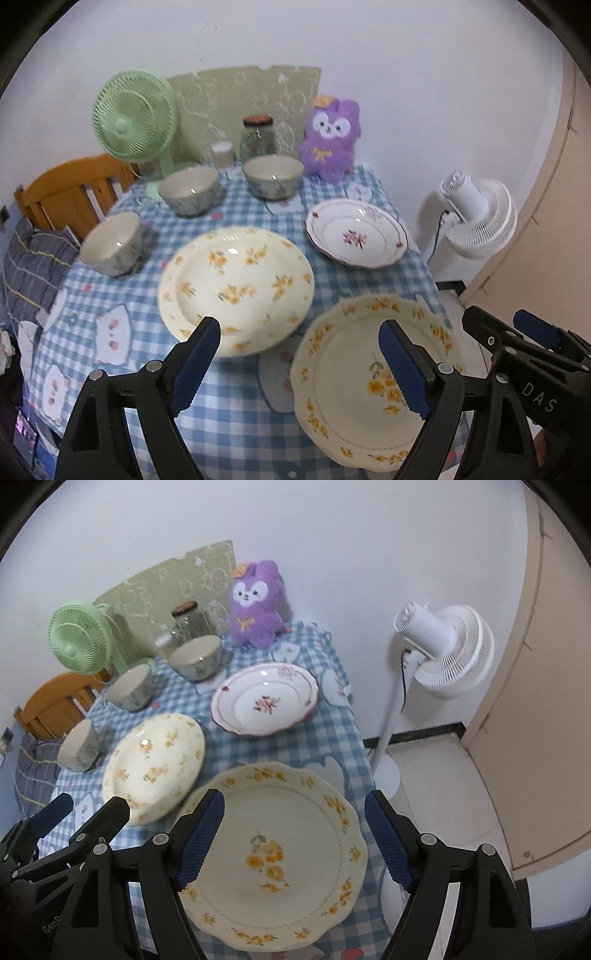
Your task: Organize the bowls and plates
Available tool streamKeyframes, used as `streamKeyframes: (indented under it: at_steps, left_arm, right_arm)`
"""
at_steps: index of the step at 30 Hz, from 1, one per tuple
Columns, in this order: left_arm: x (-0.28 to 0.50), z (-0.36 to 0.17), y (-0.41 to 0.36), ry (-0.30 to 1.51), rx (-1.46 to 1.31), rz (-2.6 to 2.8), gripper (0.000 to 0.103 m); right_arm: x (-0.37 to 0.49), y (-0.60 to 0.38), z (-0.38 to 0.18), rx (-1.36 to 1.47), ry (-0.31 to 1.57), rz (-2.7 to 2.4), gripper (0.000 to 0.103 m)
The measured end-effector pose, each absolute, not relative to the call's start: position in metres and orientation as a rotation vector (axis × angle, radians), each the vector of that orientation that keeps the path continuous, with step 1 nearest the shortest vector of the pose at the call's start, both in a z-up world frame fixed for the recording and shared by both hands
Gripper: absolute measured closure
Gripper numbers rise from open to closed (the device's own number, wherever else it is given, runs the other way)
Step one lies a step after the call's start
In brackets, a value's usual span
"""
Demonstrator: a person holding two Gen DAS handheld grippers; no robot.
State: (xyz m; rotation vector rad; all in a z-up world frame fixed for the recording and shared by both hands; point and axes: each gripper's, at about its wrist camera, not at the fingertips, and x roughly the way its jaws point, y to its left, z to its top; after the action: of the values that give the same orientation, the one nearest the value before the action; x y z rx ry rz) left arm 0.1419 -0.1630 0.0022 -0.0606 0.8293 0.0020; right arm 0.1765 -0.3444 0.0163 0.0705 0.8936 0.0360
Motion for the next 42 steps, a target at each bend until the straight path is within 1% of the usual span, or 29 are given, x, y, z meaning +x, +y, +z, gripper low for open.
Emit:
streamKeyframes:
  at_steps: [11, 18, 22, 33, 42]
  left_arm:
    - [0.145, 0.038, -0.134, 0.777, -0.064, 0.055, 0.009]
    - [0.160, 0.048, -0.112, 0.750, -0.017, 0.096, 0.007]
    - [0.174, 0.045, -0.096, 0.778, -0.036, 0.080, 0.007]
    - [0.212, 0.023, -0.063, 0.834, -0.027, 0.071, 0.008]
    - [0.243, -0.006, -0.051, 0.879, -0.014, 0.063, 0.012]
  right_arm:
    - [0.190, -0.311, 0.048, 0.001, 0.878, 0.062, 0.022]
    - [0.206, -0.284, 0.056, -0.021, 0.854, 0.053, 0.021]
    - [0.215, -0.267, 0.055, -0.044, 0.852, 0.039, 0.021]
    - [0.255, -0.239, 0.030, 0.006, 0.889, 0.055, 0.021]
    - [0.282, -0.224, 0.007, 0.004, 0.915, 0.041, 0.021]
